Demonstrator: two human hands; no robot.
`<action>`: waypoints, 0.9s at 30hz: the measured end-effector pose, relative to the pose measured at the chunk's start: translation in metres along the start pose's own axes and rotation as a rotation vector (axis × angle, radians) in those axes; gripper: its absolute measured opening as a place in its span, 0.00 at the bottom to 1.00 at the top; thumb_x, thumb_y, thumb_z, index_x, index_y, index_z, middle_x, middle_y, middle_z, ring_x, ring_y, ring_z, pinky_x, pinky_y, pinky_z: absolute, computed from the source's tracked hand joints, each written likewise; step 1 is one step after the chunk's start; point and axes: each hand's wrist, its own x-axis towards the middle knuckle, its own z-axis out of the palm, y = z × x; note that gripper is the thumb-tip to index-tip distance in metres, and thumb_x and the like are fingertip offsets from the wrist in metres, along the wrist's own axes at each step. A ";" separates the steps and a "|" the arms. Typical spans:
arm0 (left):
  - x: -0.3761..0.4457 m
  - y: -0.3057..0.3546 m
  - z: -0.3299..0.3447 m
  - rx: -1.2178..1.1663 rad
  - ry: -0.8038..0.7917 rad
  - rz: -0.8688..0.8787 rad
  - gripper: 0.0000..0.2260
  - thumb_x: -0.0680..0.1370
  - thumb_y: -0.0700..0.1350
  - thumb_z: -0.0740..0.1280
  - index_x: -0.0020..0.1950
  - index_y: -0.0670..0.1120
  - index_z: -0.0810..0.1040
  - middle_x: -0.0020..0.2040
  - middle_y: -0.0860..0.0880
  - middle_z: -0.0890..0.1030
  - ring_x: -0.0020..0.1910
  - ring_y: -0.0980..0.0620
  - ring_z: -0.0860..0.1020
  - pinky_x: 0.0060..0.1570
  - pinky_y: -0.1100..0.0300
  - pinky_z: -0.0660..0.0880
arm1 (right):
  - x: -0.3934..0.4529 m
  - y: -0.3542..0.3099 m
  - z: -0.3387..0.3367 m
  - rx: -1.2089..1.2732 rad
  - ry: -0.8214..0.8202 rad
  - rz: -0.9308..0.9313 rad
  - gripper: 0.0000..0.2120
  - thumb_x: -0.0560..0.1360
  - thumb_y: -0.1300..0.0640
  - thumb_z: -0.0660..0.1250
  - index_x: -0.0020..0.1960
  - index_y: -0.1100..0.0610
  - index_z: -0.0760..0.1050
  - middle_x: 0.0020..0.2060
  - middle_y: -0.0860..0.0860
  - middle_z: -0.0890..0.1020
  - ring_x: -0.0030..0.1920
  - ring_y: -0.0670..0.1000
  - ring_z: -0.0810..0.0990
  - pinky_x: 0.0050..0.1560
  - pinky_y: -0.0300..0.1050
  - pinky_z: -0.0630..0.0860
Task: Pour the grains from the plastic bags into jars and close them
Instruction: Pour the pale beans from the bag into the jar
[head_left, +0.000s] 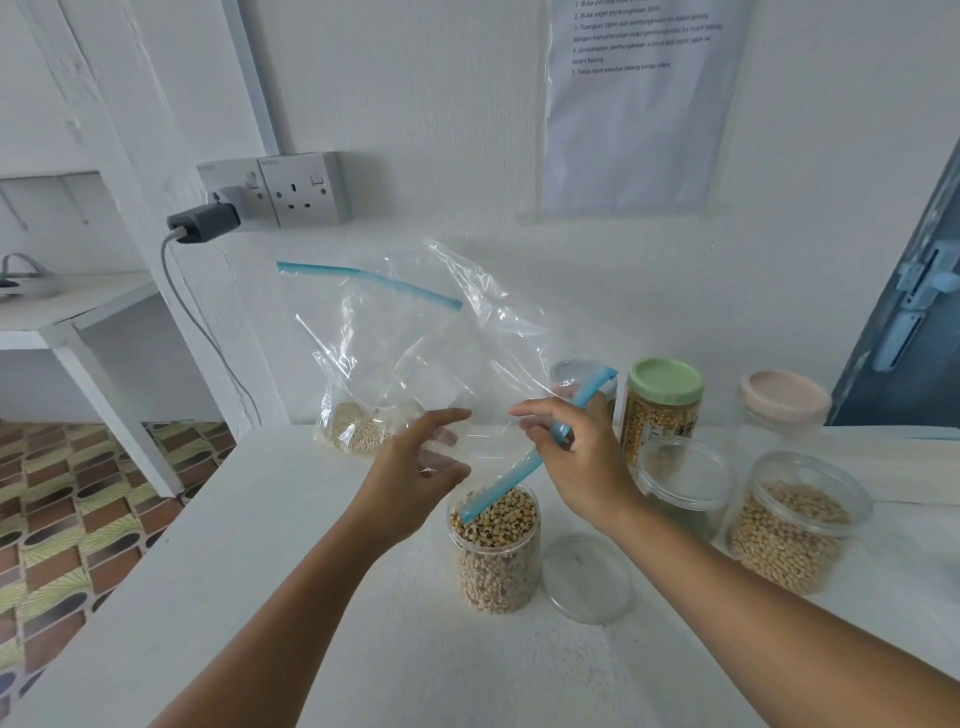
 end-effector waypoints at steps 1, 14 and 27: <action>0.001 -0.001 0.000 0.008 0.007 -0.002 0.26 0.76 0.39 0.77 0.68 0.61 0.76 0.56 0.48 0.81 0.49 0.60 0.84 0.52 0.67 0.80 | 0.000 -0.001 0.000 0.010 0.002 0.007 0.15 0.82 0.65 0.67 0.56 0.46 0.83 0.59 0.52 0.72 0.55 0.39 0.83 0.55 0.29 0.77; 0.000 0.000 0.003 -0.016 -0.018 -0.012 0.29 0.75 0.37 0.78 0.68 0.63 0.75 0.59 0.44 0.79 0.46 0.55 0.86 0.50 0.66 0.80 | 0.002 0.012 0.000 -0.004 0.004 0.028 0.14 0.80 0.60 0.71 0.54 0.40 0.84 0.60 0.56 0.74 0.64 0.34 0.72 0.57 0.27 0.74; 0.002 0.002 0.007 0.006 -0.026 0.006 0.33 0.76 0.41 0.77 0.72 0.70 0.70 0.61 0.49 0.76 0.48 0.52 0.85 0.55 0.57 0.83 | 0.002 0.009 -0.002 0.029 0.037 0.058 0.13 0.80 0.68 0.69 0.54 0.52 0.86 0.60 0.56 0.77 0.55 0.33 0.79 0.53 0.27 0.76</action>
